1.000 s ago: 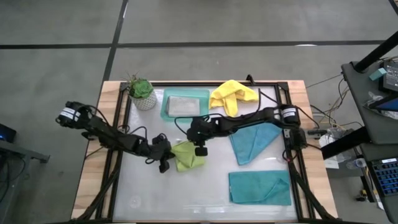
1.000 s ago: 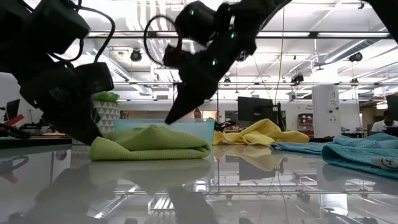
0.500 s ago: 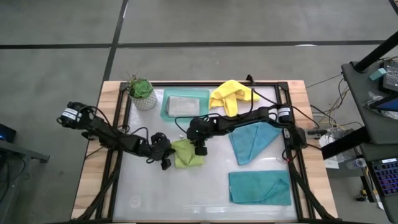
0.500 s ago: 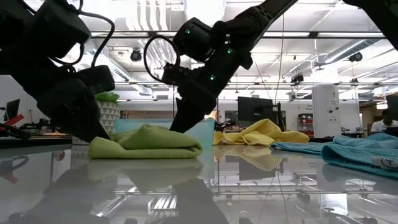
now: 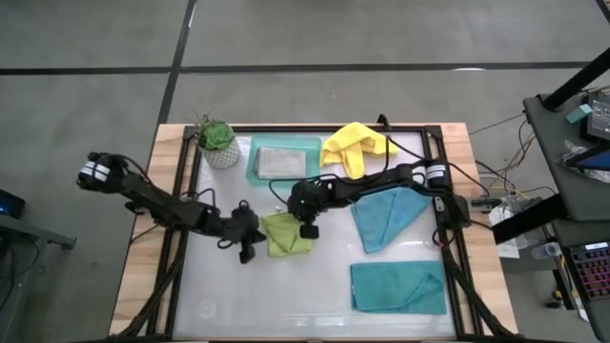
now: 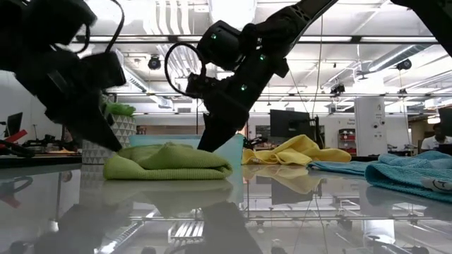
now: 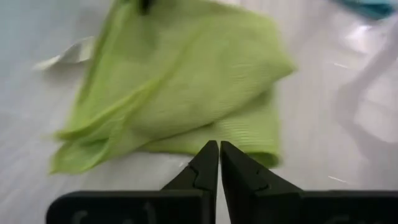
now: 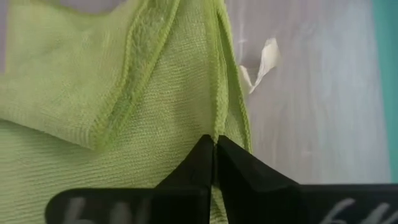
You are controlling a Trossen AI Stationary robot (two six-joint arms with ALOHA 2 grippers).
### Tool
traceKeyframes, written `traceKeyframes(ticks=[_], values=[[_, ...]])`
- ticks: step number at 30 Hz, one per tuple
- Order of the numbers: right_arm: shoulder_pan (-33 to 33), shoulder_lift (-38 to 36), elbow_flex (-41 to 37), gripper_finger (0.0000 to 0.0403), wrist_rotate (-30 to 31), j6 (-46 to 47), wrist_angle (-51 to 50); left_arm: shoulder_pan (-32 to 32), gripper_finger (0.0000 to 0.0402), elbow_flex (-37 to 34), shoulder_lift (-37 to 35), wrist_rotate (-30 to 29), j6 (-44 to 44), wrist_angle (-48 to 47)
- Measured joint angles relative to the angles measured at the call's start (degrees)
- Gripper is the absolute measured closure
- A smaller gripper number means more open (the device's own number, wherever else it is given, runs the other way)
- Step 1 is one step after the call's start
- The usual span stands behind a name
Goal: Fold microfiber towels
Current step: Fold the green microfiber towel
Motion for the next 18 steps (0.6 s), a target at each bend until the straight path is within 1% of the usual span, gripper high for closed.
traceKeyframes(ticks=[1,4,10,14,18], values=[[0.0,-0.3,0.0,0.0393,0.0,0.1,-0.1,-0.2,0.0398,0.0,-0.3,0.8,0.4,0.7],[0.2,-1.0,0.0,0.0393,0.0,0.2,-0.6,-1.0,0.0398,0.0,0.3,0.9,0.5,3.7],[0.6,-1.5,0.0,0.0394,0.2,0.7,-0.7,-2.7,0.0401,1.0,6.5,0.8,0.5,11.6],[0.8,-1.5,0.0,0.0394,0.2,0.9,-0.9,-2.9,0.0401,2.2,11.7,0.7,-0.8,12.4],[0.8,-1.5,0.0,0.0394,0.2,1.3,-0.9,-2.9,0.0401,3.2,15.0,0.7,-1.0,12.3]])
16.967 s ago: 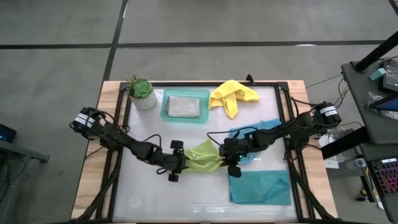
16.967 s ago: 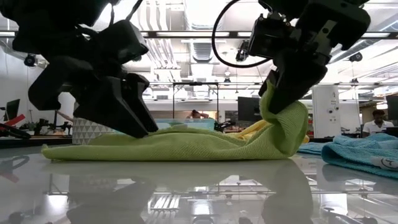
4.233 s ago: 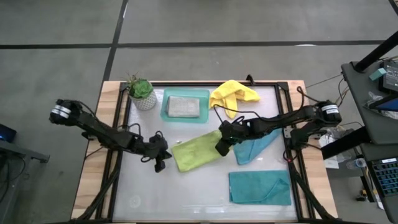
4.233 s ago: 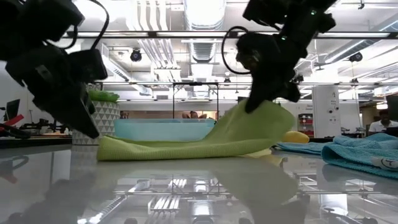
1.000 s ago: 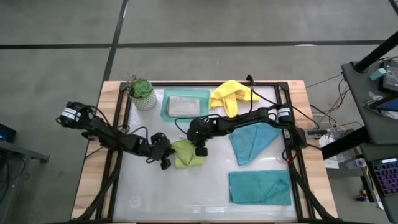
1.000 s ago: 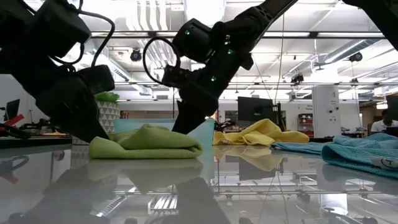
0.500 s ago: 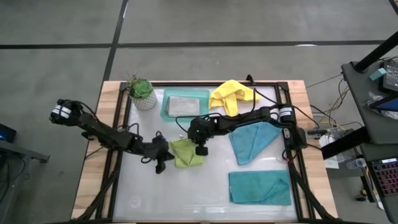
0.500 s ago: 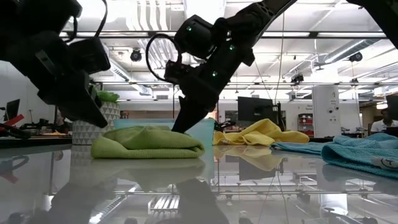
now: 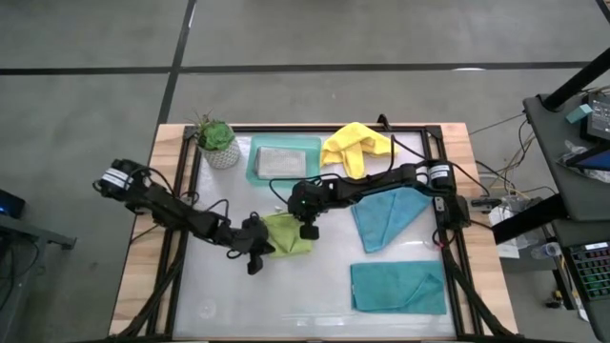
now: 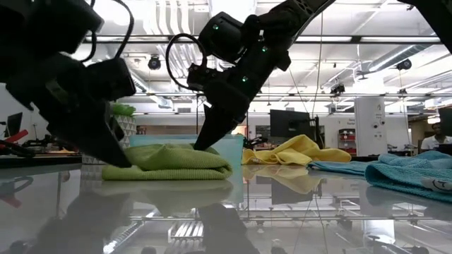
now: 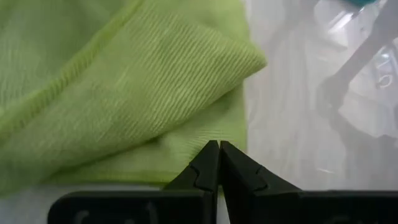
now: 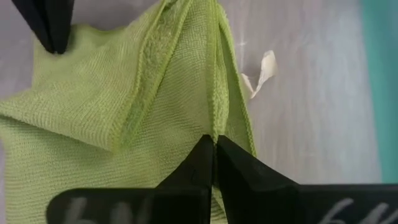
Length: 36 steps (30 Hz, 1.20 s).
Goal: Fold microfiber towels
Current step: Fold the green microfiber towel
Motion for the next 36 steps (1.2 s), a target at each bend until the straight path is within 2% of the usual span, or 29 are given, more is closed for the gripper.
traceKeyframes(ticks=[8,36], values=[[0.3,0.0,0.0,0.0394,0.0,0.3,-0.3,0.0,0.0402,-0.1,0.5,0.1,-3.0,-2.8],[0.3,-0.1,0.0,0.0394,0.6,-2.3,-10.4,0.1,0.0401,-0.2,0.3,1.1,-3.0,-4.6]])
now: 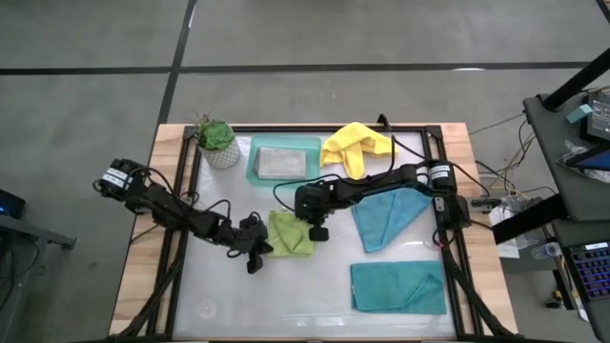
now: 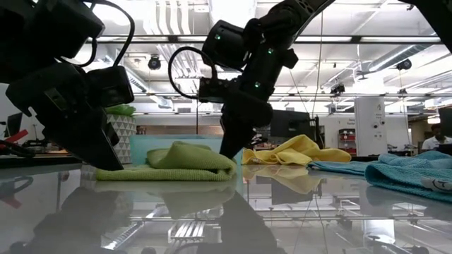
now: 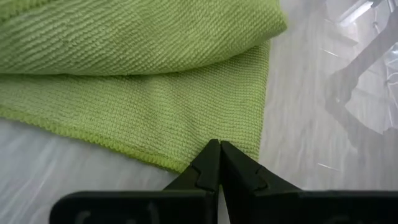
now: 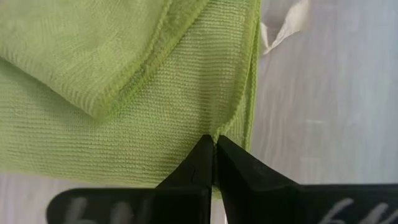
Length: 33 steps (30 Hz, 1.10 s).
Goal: Fold microfiber towels
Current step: Fold the green microfiber towel
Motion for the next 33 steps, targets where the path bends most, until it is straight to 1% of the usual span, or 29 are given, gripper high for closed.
traceKeyframes(ticks=[6,9,21,23,27,30,33], values=[[0.0,0.0,0.0,0.0393,-0.1,1.4,0.9,0.0,0.0401,0.0,-0.4,0.2,0.2,0.1],[0.0,0.0,0.0,0.0382,-0.1,2.4,1.8,0.0,0.0401,0.0,-0.4,0.2,0.2,0.1],[-0.1,-0.3,0.0,0.0275,-0.1,3.1,4.5,0.1,0.0398,-0.1,-0.9,0.0,0.4,0.8],[-0.1,-0.6,0.0,0.0263,-0.1,3.1,4.5,0.1,0.0388,-0.2,-1.0,0.0,0.5,0.8],[-0.2,-2.4,0.0,0.025,-0.1,3.1,4.2,0.1,0.0355,-0.2,-1.8,-0.1,1.6,0.7],[0.0,-4.9,0.0,0.0248,-0.1,3.5,2.6,0.1,0.0333,-0.2,-3.2,-0.1,2.2,0.4],[1.0,-7.6,-0.8,0.0253,0.0,4.2,0.6,0.2,0.032,-0.2,-5.9,0.6,3.4,0.9]])
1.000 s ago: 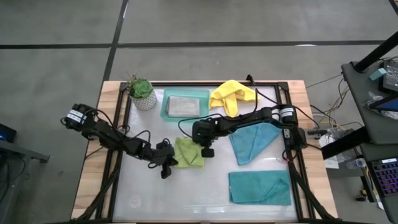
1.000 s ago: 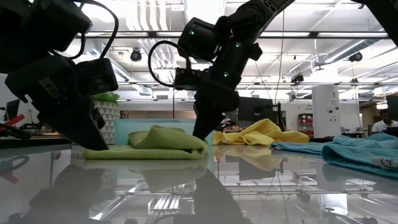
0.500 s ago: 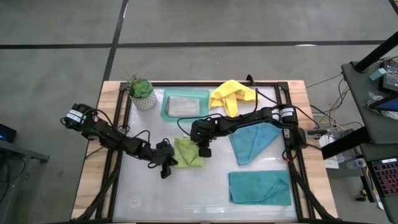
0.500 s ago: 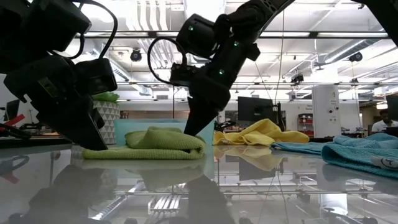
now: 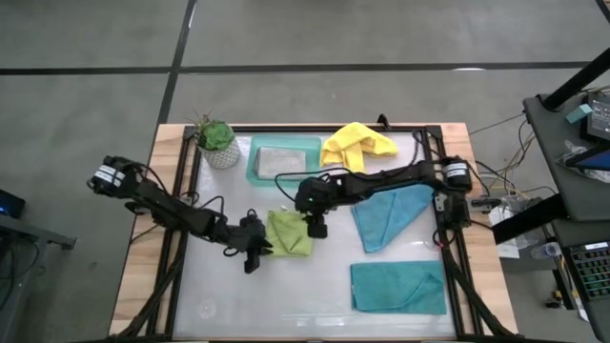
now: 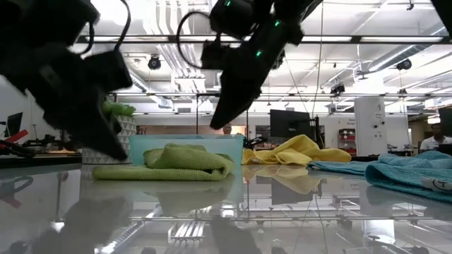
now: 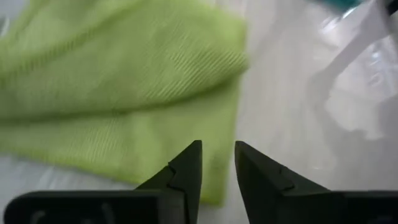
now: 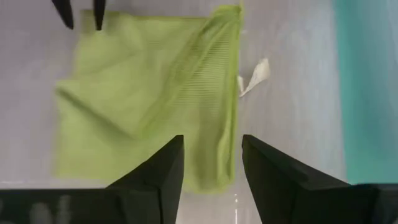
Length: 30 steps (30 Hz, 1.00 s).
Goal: Fold microfiber towels
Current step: Fold the green microfiber towel
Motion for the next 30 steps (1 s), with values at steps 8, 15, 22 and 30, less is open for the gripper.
traceKeyframes(ticks=[8,15,22,30], values=[[4.2,-5.7,-9.1,0.0283,-0.2,1.9,10.5,0.6,0.0318,2.0,-6.5,-3.2,6.3,0.3],[5.5,-5.7,-18.5,0.0325,5.2,5.2,26.5,3.1,0.0318,5.9,-4.9,-6.3,10.2,0.2],[4.5,-5.4,-25.8,0.0365,9.5,7.8,40.4,5.7,0.0304,9.2,-0.1,-6.4,12.2,0.5],[4.3,-0.7,-27.8,0.0385,10.7,7.4,51.5,8.2,0.0286,14.8,10.3,-9.1,12.2,0.5]])
